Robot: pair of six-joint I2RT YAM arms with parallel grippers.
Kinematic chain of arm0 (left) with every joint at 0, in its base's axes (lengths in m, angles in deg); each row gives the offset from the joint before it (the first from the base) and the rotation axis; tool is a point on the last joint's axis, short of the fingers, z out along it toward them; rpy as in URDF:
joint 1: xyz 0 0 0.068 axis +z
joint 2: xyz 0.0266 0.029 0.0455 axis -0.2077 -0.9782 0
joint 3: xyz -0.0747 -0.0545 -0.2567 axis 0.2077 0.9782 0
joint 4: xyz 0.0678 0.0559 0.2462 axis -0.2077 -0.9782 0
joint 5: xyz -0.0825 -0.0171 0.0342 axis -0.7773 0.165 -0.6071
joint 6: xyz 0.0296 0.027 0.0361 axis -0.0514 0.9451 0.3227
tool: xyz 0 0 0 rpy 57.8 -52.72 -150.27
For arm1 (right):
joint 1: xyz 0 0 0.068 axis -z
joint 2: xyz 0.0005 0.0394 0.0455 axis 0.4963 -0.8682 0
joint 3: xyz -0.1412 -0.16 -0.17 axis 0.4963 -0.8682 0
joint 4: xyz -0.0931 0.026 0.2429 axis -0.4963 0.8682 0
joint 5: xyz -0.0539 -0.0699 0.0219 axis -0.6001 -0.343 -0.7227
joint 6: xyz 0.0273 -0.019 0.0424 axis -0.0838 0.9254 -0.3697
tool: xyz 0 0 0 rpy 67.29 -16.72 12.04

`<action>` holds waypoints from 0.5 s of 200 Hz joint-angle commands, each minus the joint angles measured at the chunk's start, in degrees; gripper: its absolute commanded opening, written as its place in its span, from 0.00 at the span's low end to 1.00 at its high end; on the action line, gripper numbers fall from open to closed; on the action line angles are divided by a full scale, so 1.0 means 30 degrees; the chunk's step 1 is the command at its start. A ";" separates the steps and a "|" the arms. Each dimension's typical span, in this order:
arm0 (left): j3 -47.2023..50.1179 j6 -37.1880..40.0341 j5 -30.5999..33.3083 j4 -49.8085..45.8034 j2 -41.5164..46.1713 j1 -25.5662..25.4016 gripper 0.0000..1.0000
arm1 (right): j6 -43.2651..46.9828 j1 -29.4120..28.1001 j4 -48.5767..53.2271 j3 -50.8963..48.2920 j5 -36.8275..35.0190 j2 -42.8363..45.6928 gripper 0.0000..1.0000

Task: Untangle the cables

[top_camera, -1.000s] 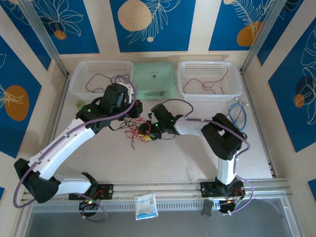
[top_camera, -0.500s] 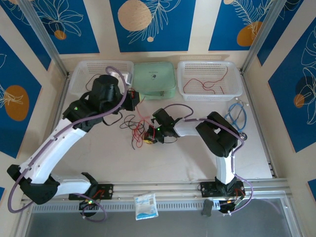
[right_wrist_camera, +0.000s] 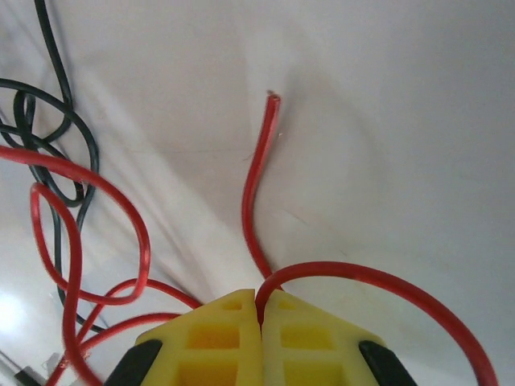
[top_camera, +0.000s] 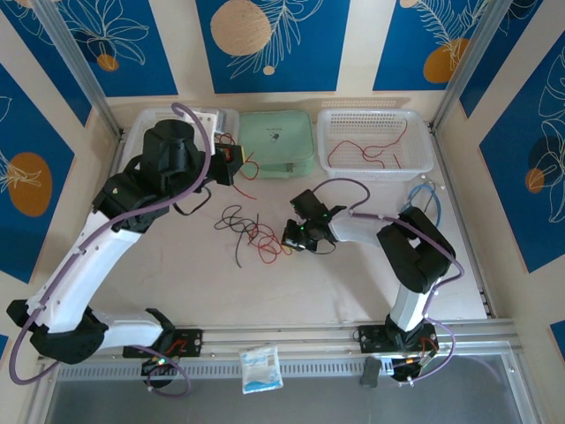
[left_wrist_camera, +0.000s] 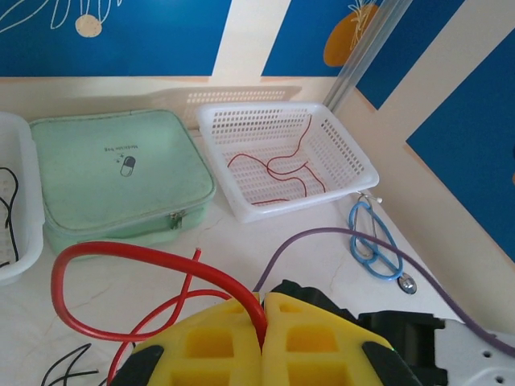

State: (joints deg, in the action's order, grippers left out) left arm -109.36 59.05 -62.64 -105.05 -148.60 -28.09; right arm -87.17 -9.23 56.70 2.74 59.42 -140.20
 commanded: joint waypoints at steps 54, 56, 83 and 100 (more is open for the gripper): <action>-0.2864 0.1553 -0.1327 0.2321 -0.3146 -0.0177 0.00 | 0.2167 -0.0241 0.4922 0.0404 -0.4580 0.4193 0.59; -0.2921 0.1557 -0.1335 0.2409 -0.3260 -0.0177 0.00 | 0.2214 -0.0246 0.5034 0.0401 -0.4756 0.4368 0.61; -0.3522 0.1819 -0.1937 0.4256 -0.4722 -0.0175 0.00 | 0.2639 -0.0278 0.6905 0.0278 -0.6954 0.6830 0.72; -0.3867 0.1977 -0.2642 0.5919 -0.5907 -0.0175 0.00 | 0.2572 -0.0241 0.8273 0.0064 -0.8507 0.8555 0.74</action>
State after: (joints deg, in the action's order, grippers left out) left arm -118.35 62.92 -66.90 -96.02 -162.48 -28.17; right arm -80.50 -9.64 72.85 2.92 42.86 -121.08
